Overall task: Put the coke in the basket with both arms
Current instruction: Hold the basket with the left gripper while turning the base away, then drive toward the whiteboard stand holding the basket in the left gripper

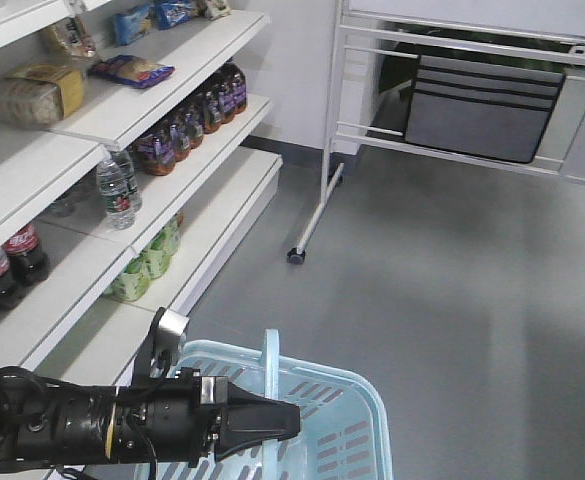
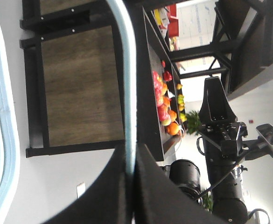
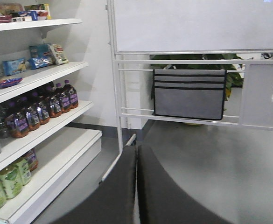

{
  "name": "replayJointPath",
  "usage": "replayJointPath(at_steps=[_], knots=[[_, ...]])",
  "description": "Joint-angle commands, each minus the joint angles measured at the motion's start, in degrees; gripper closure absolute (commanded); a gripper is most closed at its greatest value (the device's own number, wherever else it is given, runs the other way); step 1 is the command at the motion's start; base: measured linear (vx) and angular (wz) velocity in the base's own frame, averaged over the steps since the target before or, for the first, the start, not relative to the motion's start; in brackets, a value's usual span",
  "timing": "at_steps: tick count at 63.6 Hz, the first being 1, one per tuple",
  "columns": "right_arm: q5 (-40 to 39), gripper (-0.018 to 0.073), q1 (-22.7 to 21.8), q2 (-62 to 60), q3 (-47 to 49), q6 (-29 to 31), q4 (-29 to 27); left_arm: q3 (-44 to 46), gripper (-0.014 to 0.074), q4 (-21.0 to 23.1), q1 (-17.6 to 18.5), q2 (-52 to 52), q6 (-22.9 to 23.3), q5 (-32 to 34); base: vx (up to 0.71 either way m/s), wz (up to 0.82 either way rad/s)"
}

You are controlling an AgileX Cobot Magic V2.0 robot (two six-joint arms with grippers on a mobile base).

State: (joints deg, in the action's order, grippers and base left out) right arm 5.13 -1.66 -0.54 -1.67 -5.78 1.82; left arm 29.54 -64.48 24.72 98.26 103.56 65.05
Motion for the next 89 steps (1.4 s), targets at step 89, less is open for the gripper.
replayJointPath(at_steps=[89], knots=[[-4.2, 0.0568, -0.3, -1.0, -0.8, 0.1, 0.2, 0.8, 0.0603, 2.2, 0.3, -2.6, -0.4, 13.7, 0.06, -0.26]])
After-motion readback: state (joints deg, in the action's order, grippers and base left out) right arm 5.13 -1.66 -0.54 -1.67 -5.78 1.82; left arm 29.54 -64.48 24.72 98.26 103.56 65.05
